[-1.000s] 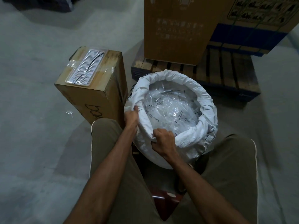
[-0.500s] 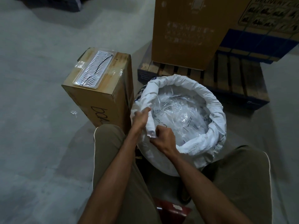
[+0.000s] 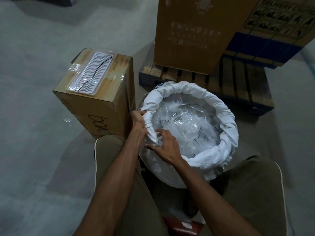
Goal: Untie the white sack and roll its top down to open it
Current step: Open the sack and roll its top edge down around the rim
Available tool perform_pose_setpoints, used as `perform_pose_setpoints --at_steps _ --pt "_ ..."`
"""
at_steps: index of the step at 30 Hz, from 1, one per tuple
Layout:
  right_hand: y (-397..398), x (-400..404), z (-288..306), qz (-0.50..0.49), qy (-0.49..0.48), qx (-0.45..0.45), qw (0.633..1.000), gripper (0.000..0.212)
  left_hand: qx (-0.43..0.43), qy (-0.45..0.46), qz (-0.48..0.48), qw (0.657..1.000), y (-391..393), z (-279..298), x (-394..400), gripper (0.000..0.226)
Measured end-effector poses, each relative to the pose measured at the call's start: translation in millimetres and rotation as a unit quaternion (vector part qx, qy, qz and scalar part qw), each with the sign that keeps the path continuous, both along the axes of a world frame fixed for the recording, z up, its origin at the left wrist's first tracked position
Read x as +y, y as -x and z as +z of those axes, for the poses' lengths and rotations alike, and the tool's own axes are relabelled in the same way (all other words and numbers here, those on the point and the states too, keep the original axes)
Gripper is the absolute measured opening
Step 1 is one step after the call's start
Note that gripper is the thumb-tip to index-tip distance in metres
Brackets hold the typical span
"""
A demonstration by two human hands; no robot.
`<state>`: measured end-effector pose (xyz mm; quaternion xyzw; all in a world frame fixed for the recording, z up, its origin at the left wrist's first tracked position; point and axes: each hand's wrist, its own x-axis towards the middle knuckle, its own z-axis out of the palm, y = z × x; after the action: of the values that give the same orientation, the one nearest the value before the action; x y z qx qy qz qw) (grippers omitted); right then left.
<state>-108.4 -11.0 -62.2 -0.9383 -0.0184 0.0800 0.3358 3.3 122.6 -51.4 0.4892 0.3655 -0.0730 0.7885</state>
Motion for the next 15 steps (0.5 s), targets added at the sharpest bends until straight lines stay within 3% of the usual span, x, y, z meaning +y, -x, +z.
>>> perform_pose_setpoints --at_steps 3,5,7,8,10,11,12,13,15 --pt "-13.4 8.4 0.3 -0.053 -0.054 -0.019 0.997 0.043 0.007 0.013 -0.013 1.000 3.4 6.5 -3.9 0.020" --pt "-17.7 14.4 0.6 -0.093 -0.048 -0.021 0.994 0.028 -0.011 -0.002 -0.091 0.996 3.4 8.0 -2.3 0.019" --pt "-18.3 22.8 0.1 -0.093 0.011 -0.036 0.995 0.025 -0.013 -0.129 -0.197 0.972 1.3 6.2 0.7 0.045" --pt "-18.0 27.7 -0.8 -0.085 0.052 -0.047 0.994 0.023 -0.001 -0.253 -0.233 0.939 3.4 3.6 1.1 0.064" --pt "-16.8 35.9 -4.7 -0.059 0.121 -0.076 0.988 0.019 0.011 -0.509 -0.257 0.821 9.6 -0.4 -1.6 0.080" --pt "-16.0 38.9 -7.4 -0.044 0.146 -0.087 0.985 0.020 0.002 -0.585 -0.257 0.769 10.5 -3.9 -3.8 0.079" --pt "-15.2 40.4 -9.9 -0.029 0.164 -0.090 0.982 0.023 -0.012 -0.618 -0.263 0.741 7.4 -6.9 -4.1 0.076" --pt "-14.6 40.4 -12.0 -0.013 0.179 -0.098 0.979 0.027 -0.026 -0.610 -0.284 0.739 0.2 -8.3 -4.8 0.072" --pt "-15.9 35.8 -13.6 0.026 0.201 -0.111 0.973 0.033 -0.065 -0.535 -0.297 0.788 -22.3 -9.2 -3.4 0.060"
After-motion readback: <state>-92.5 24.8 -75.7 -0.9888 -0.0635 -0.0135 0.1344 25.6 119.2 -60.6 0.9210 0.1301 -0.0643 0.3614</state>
